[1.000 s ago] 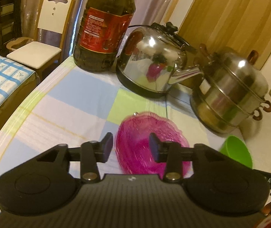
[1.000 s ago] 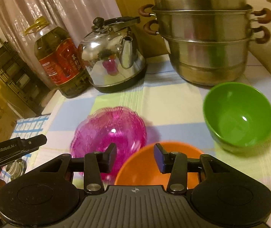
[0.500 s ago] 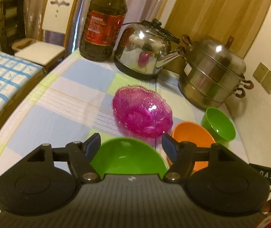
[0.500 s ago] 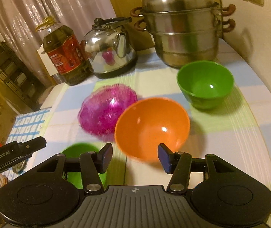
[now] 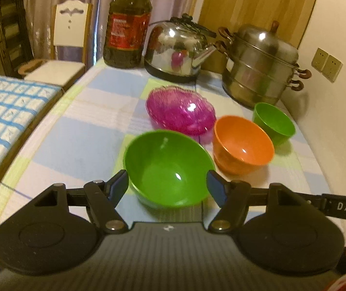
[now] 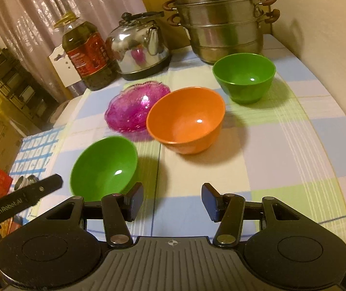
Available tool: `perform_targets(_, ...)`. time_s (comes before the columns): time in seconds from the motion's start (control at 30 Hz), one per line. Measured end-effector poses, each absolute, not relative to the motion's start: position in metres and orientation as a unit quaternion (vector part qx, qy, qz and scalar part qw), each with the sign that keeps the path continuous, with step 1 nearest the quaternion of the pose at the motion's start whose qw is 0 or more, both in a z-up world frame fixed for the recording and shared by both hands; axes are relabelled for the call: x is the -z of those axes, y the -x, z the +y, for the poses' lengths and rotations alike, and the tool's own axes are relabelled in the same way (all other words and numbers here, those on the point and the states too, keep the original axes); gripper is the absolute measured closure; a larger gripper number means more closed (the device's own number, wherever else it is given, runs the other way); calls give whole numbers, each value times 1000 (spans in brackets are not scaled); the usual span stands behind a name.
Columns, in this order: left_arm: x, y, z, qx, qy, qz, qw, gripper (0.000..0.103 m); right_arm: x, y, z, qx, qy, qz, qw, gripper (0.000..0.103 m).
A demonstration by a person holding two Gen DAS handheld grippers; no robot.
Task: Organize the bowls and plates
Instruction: 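Move both grippers back toward the large green bowl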
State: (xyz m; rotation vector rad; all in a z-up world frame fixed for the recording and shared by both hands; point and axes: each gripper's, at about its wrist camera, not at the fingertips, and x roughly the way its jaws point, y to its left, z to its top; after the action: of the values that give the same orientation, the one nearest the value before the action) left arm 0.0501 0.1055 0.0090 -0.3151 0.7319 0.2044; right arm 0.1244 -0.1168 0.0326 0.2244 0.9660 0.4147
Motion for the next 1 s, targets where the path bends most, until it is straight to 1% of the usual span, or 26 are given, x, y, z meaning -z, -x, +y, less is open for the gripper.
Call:
perform_targets(0.13, -6, -41, 110, -104, 181, 367, 906, 35, -33, -116, -112, -207, -97, 463, 856, 50)
perform_targets(0.4, -2, -36, 116, -109, 181, 390, 896, 36, -30, -109, -106, -213, -87, 468, 853, 50)
perform_targets(1.0, 7, -46, 117, -98, 184, 402, 891, 38, -20, -120, -99, -216, -99, 481, 844, 50)
